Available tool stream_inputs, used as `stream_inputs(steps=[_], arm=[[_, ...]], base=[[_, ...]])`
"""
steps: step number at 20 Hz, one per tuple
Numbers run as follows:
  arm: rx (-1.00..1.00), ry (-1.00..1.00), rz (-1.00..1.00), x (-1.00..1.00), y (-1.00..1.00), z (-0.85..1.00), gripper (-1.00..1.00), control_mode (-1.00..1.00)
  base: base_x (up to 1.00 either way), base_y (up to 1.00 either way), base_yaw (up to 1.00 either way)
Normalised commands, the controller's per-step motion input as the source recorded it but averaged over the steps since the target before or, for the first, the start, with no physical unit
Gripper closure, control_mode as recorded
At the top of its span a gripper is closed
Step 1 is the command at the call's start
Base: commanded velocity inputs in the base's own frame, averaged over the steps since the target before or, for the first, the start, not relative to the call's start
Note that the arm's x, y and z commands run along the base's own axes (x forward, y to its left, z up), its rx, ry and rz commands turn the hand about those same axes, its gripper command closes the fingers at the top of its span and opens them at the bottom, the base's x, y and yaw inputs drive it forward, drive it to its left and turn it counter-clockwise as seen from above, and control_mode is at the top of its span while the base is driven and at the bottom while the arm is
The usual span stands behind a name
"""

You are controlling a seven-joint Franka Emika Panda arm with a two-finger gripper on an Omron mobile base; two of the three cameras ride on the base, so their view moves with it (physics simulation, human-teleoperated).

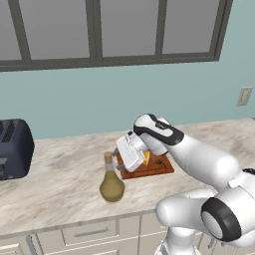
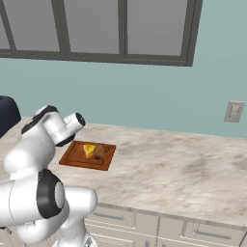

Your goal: Retrieve the reheated potato from the microwave, then place the potato, cheese, and condiment on the cutting board.

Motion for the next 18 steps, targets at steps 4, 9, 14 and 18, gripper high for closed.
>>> stream_inputs(steps=[4, 9, 14, 18], arm=[[0.0, 0.0, 0.0, 0.01, 0.1, -0.03, -1.0, -1.0], [0.0, 0.0, 0.0, -0.17, 0.01, 0.0, -1.0, -1.0], [0.0, 0.0, 0.0, -0.21, 0.0, 0.0, -1.0, -1.0], [0.0, 0.0, 0.0, -0.18, 0.0, 0.01, -1.0, -1.0]], base=[[0.0, 0.0, 0.0], [0.0, 0.0, 0.0], [0.0, 0.0, 0.0], [0.0, 0.0, 0.0]])
